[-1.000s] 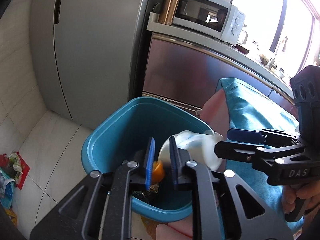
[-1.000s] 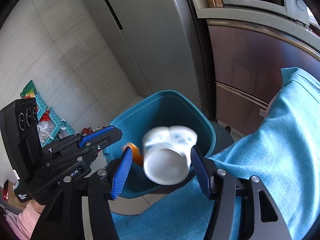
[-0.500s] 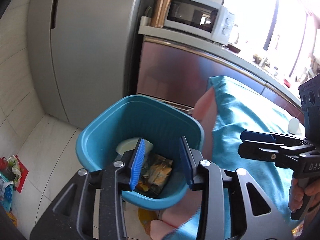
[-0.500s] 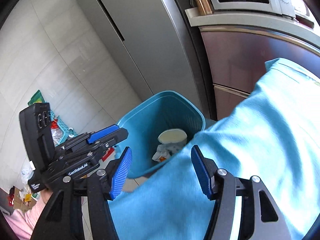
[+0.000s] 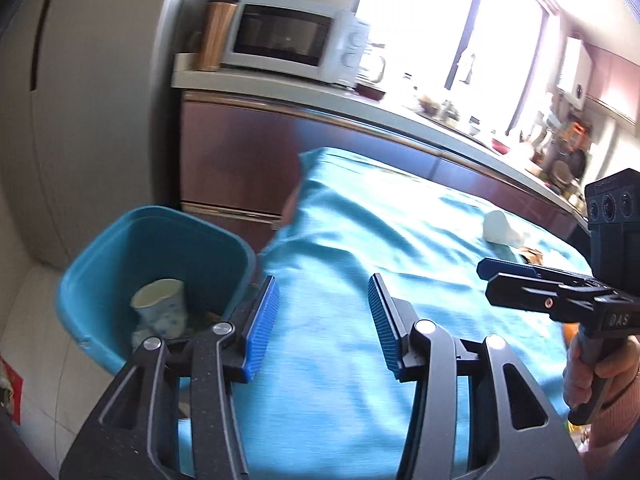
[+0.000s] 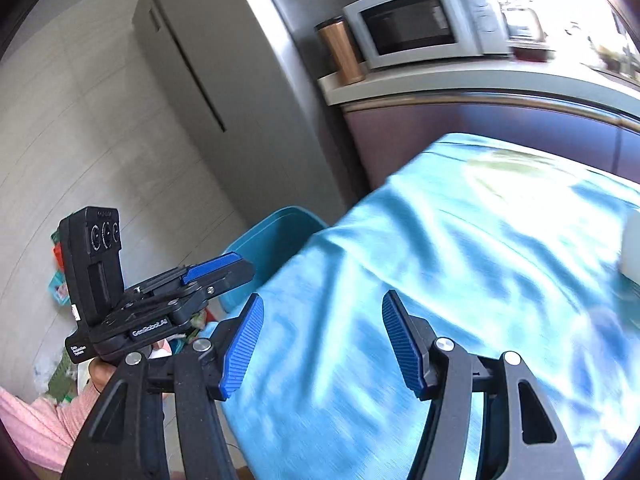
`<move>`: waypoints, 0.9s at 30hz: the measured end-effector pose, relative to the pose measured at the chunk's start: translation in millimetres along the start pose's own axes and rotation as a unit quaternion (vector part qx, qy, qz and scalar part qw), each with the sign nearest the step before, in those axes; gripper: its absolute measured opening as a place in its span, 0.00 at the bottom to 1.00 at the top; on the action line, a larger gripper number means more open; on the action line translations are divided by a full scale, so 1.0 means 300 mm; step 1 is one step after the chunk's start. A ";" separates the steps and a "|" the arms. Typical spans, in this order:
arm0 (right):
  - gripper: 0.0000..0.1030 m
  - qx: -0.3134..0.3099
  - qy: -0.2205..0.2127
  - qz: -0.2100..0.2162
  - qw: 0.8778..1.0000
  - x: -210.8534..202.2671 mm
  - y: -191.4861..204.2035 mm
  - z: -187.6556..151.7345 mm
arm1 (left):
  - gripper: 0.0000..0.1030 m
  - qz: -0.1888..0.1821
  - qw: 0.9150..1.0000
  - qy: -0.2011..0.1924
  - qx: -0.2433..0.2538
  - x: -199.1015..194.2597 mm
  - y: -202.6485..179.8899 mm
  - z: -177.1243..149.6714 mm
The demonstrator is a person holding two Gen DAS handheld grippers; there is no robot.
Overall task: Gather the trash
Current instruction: 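Move both open tools back over the remaining trash on the table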
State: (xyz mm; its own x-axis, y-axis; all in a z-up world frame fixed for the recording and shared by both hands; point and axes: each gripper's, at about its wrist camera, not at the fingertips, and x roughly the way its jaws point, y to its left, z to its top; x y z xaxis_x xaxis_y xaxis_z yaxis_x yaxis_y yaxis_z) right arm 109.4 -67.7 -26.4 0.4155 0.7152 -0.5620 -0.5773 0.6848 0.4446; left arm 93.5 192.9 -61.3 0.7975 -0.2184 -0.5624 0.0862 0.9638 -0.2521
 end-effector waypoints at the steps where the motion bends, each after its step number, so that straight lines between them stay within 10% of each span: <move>1: 0.58 0.007 -0.007 -0.012 1.000 -0.033 -0.019 -0.014 | 0.45 -0.011 1.000 0.003 0.007 0.010 -0.038 -0.004; 10: 0.58 0.077 -0.067 -0.111 0.989 -0.354 -0.226 -0.147 | 0.45 -0.120 0.989 0.051 0.077 0.103 -0.401 -0.080; 27: 0.58 0.178 -0.127 -0.244 0.945 -0.672 -0.523 -0.326 | 0.48 -0.268 0.938 0.127 0.180 0.179 -0.894 -0.238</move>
State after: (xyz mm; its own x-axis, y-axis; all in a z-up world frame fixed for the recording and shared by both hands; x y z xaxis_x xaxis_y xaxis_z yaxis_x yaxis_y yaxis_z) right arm 47.6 -333.0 -51.0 0.7522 0.2813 -0.5958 -0.0192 0.9133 0.4068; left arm 70.5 -88.1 -80.1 0.4179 -0.6712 -0.6123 0.6663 0.6846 -0.2956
